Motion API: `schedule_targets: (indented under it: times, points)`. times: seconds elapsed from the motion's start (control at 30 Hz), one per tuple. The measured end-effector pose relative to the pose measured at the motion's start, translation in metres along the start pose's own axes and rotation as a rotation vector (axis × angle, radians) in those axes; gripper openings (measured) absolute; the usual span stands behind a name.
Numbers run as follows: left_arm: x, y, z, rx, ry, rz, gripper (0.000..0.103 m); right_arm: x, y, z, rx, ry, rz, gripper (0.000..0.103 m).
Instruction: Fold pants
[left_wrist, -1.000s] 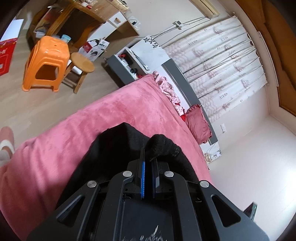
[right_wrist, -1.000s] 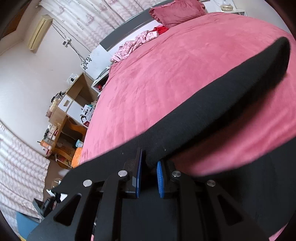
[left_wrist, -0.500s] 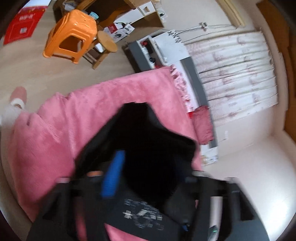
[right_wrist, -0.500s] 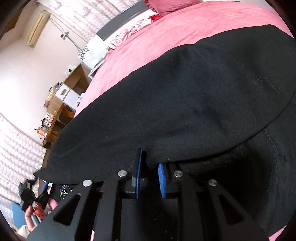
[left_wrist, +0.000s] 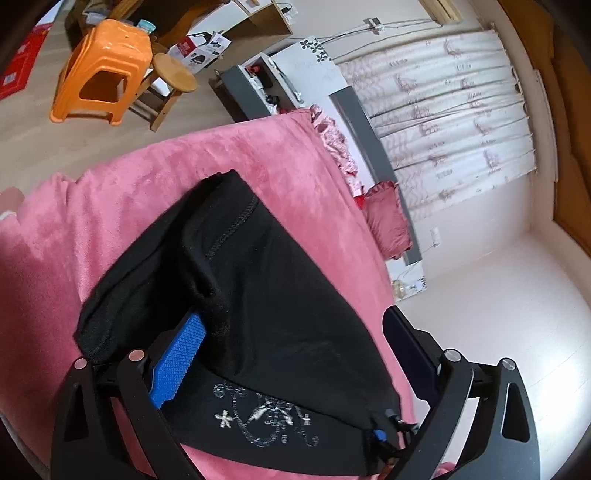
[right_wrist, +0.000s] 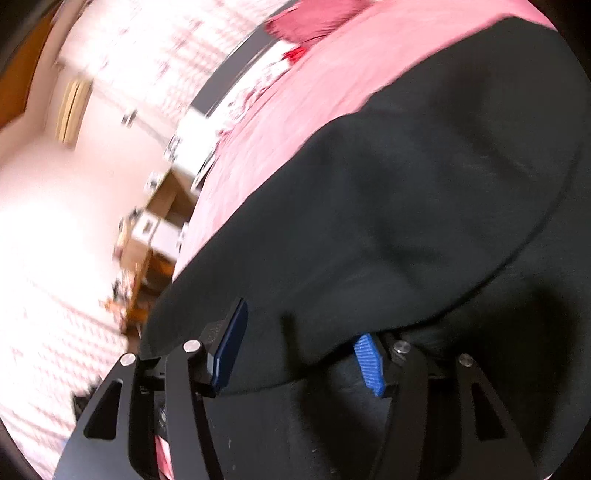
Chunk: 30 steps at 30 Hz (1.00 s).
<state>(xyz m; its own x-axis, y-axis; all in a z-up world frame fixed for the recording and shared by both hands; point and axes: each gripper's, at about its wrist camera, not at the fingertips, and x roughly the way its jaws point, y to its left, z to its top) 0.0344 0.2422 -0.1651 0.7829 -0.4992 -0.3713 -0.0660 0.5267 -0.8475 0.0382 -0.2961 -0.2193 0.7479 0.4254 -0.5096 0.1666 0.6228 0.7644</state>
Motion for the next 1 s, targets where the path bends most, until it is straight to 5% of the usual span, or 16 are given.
schedule_targets:
  times: [0.23,0.33,0.4,0.43,0.47,0.5,0.83,1.0]
  points:
    - [0.004,0.005,-0.001,0.028,0.018,0.082,0.085,-0.014,-0.019,0.016,0.114,-0.102,-0.01,0.055]
    - [0.009,0.004,-0.002,0.057,0.024,0.118,0.085,-0.018,-0.024,0.02,0.139,-0.116,-0.029,0.042]
    - [0.02,0.0,-0.001,0.092,0.041,0.187,0.06,-0.015,-0.024,0.026,0.153,-0.112,-0.046,0.02]
    - [0.024,0.002,0.0,0.097,0.051,0.221,0.047,-0.017,-0.024,0.03,0.145,-0.11,-0.057,0.019]
    - [0.028,0.004,0.002,0.093,0.06,0.254,0.019,-0.021,-0.024,0.033,0.136,-0.109,-0.06,0.017]
    - [0.029,0.007,0.003,0.079,0.064,0.259,0.01,-0.025,-0.017,0.036,0.115,-0.112,-0.063,0.016]
    - [-0.034,-0.021,0.038,0.042,-0.011,0.061,0.007,-0.12,0.025,0.032,-0.097,-0.102,-0.018,0.012]
    - [-0.043,-0.004,0.03,0.072,0.051,0.169,0.007,-0.104,0.002,-0.022,-0.098,0.02,-0.131,0.012]
